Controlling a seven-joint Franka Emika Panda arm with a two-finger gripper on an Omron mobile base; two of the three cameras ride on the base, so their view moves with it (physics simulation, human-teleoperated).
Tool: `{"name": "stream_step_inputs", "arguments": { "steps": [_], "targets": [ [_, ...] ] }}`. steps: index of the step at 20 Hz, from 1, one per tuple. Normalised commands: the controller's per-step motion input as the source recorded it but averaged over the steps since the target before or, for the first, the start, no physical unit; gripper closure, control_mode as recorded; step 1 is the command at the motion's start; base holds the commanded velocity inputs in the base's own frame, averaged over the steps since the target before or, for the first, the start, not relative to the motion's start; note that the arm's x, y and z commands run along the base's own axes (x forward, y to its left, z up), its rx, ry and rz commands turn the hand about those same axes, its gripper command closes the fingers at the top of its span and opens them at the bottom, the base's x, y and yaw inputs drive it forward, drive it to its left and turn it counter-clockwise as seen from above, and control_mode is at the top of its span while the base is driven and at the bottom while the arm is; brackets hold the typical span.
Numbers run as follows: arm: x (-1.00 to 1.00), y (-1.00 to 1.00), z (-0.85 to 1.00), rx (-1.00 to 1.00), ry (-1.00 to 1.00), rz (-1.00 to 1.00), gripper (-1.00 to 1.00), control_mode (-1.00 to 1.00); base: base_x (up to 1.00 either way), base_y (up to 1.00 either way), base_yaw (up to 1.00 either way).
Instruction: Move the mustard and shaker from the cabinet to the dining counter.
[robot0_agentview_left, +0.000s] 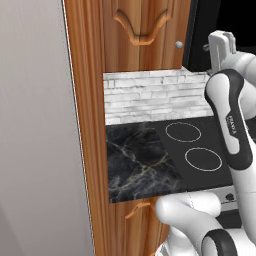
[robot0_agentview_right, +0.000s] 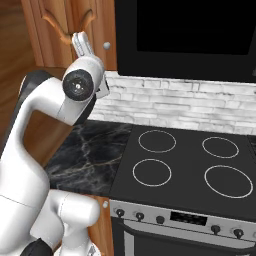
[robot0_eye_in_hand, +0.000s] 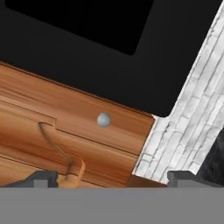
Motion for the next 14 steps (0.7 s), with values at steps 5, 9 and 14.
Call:
{"name": "stream_step_inputs", "arguments": {
  "steps": [5, 9, 14],
  "targets": [
    [0.11, 0.0, 0.03, 0.03, -0.04, 0.0, -1.0, -1.0, 0.0, 0.0, 0.0],
    [0.26, 0.0, 0.0, 0.0, 0.0, 0.0, -1.0, -1.0, 0.0, 0.0, 0.0],
    [0.45, 0.01, 0.0, 0.0, 0.0, 0.01, -1.0, -1.0, 0.0, 0.0, 0.0]
  ]
}}
